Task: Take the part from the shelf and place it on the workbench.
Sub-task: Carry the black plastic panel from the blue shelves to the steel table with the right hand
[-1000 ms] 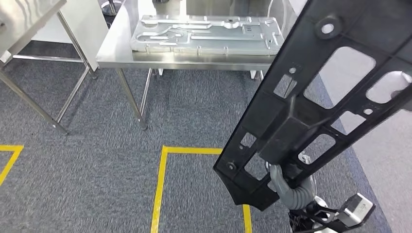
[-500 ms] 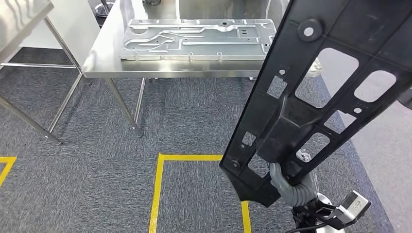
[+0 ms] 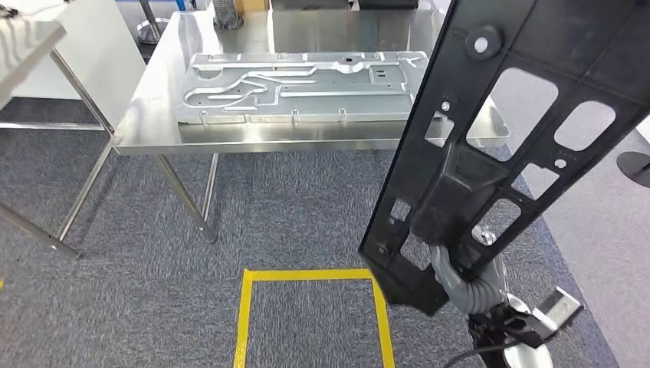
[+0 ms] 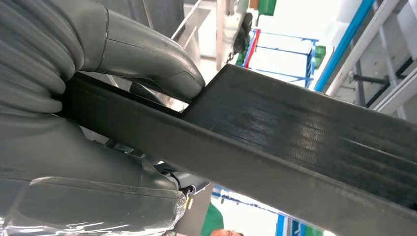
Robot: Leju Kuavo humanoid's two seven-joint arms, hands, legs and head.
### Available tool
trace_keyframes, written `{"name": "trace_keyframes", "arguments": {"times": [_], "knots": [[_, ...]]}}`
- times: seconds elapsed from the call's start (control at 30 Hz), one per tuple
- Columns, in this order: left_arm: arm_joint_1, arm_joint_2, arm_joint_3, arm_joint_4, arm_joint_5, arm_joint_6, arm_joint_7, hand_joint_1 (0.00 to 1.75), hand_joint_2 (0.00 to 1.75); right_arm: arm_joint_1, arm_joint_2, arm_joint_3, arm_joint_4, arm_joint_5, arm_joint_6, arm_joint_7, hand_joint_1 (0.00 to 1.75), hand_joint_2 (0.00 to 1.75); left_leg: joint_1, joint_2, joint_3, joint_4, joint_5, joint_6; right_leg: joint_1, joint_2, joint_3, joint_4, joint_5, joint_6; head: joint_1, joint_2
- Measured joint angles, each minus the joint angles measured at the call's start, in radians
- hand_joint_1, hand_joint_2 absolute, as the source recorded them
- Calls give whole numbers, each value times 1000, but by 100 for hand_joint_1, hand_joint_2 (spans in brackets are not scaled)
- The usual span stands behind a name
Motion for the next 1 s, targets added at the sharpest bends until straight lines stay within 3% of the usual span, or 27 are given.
{"name": "trace_keyframes", "arguments": {"times": [0.07, 0.13, 0.2, 0.3, 0.4, 0.47, 0.53, 0.57, 0.6, 0.63, 0.7, 0.77, 0.8, 0.83, 0.9, 0.93, 0.97, 1.0], "knots": [[-3, -1, 0, 0, 0, -1, 0, 0, 175, -8, -6, -3, 3, 1, -1, 1, 171, 175, 3, 0, 28, -8, -16, 5, -6, -8, -76, 109, -5, 14, 0, 0], [-3, -1, 0, 0, 2, -1, 1, 0, 175, -11, -9, -4, 8, 2, -1, 2, 171, 175, 4, 0, 51, -10, -37, 6, -13, -12, -160, 186, -66, 25, 0, 0], [0, -1, 1, 0, 5, -1, 3, 0, 175, -11, -11, -4, 13, 3, -1, 3, 171, 175, 6, -2, 82, -10, -64, 2, -19, -16, -207, 180, -115, 31, 0, 0], [2, -1, 2, 0, 9, 0, 3, 0, 175, -11, -11, -4, 18, 7, -1, 3, 171, 175, 11, -3, 120, -11, -94, -4, -22, -20, -210, 85, -75, 31, 0, 0], [2, -1, 2, 0, 11, 0, 3, 0, 175, -11, -11, -4, 19, 9, -1, 3, 171, 175, 12, -4, 126, -12, -98, -5, -23, -21, -207, 66, -59, 31, 0, 0], [1, -1, 4, 0, 13, 1, 3, 0, 175, -11, -11, -4, 23, 16, -2, 3, 171, 175, 12, -3, 144, -14, -112, -9, -23, -28, -196, 8, 31, 30, 0, 0], [-4, -1, 8, 0, 13, 4, 2, 0, 175, -14, -11, -3, 29, 30, -6, 1, 171, 175, 10, 0, 189, -17, -125, -30, -21, -32, -160, -59, 109, 7, 0, 0], [-7, 0, 10, 0, 13, 4, 2, 0, 175, -16, -11, -3, 29, 35, -8, 0, 171, 175, 9, 1, 199, 1, -126, -40, -20, -32, -140, -68, 106, -8, -1, 0], [-10, 0, 12, 0, 12, 5, 1, 0, 175, -17, -12, -2, 30, 39, -11, -1, 171, 175, 8, 3, 191, 34, -129, -49, -19, -29, -119, -75, 97, -24, -1, 0], [-12, 0, 14, 0, 11, 5, 1, 0, 175, -17, -13, -2, 29, 40, -13, -1, 171, 175, 9, 4, 159, 88, -142, -50, -18, -28, -106, -78, 93, -32, -1, 0], [-10, -1, 18, 0, 9, 5, 2, 0, 175, -15, -13, -2, 28, 40, -14, -1, 171, 175, 9, 4, 68, 202, -197, -50, -14, -26, -94, -79, 78, -40, -1, 0], [-6, 0, 21, 0, 6, 6, 2, 0, 175, -11, -13, -2, 28, 40, -15, -1, 171, 175, 7, 4, 3, 239, -235, -47, -7, -21, -80, -79, 63, -44, -1, 0], [-3, 0, 22, 0, 4, 6, 3, 0, 175, -9, -13, -2, 28, 40, -15, -1, 171, 175, 4, 4, -8, 213, -221, -40, -2, -20, -71, -79, 55, -46, -1, 0], [-2, 0, 23, 0, 4, 6, 3, 0, 175, -8, -13, -2, 28, 40, -15, -1, 171, 175, -1, 4, -8, 162, -181, -30, 3, -19, -60, -79, 47, -47, -1, 0], [1, 1, 23, 0, 3, 6, 3, 0, 175, -6, -13, -2, 28, 40, -16, -1, 171, 175, -16, 1, 3, 52, -69, 0, 9, -19, -42, -81, 30, -46, -1, 0], [1, 1, 23, 0, 2, 6, 3, 0, 175, -5, -13, -2, 28, 40, -17, -2, 171, 175, -22, -1, 9, 16, -31, 10, 9, -18, -35, -84, 23, -43, -1, 0], [2, 1, 24, 0, 1, 6, 4, 0, 175, -3, -14, -2, 28, 41, -17, -1, 171, 175, -26, -4, 13, -4, -11, 15, 8, -17, -28, -84, 20, -39, -1, 0], [2, 1, 24, 0, 1, 6, 4, 0, 175, -2, -14, -2, 27, 41, -16, -1, 171, 175, -27, -5, 20, -16, -13, 15, 7, -15, -22, -84, 22, -34, -1, 0]]}}
